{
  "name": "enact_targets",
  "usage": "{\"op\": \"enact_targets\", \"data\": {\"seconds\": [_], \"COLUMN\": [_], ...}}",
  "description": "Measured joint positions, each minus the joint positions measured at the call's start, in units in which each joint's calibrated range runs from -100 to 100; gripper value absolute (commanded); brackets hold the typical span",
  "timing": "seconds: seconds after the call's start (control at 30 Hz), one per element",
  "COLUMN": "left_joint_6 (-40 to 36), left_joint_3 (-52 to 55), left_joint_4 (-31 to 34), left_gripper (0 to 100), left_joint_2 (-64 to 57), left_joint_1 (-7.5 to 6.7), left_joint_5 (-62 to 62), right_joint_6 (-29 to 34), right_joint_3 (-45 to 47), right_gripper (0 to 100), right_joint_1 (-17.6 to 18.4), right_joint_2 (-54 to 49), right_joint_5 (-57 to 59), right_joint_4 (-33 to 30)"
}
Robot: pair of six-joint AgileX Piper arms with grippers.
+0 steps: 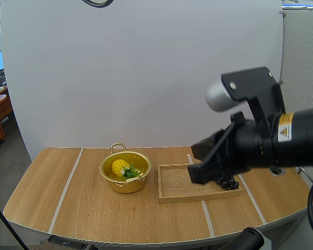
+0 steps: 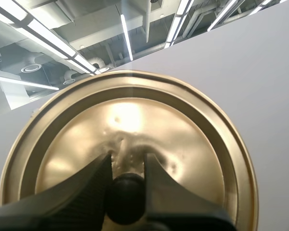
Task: Open the pot, put the pineapple inside, and close it
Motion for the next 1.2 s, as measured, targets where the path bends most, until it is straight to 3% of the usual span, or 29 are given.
{"op": "enact_targets", "data": {"seconds": [0.63,1.2], "left_joint_6": [0.0,0.0], "left_joint_3": [0.0,0.0], "left_joint_4": [0.0,0.0], "left_gripper": [0,0], "left_joint_2": [0.0,-0.1], "left_joint_1": [0.0,0.0], "left_joint_5": [0.0,1.5], "right_joint_6": [0.0,0.0], "right_joint_3": [12.8,13.6], "right_gripper": [0,0], "right_joint_1": [-0.6,-2.6], "right_joint_2": [-9.8,-9.8], "right_joint_5": [0.8,0.8], "right_joint_4": [1.4,1.8]}}
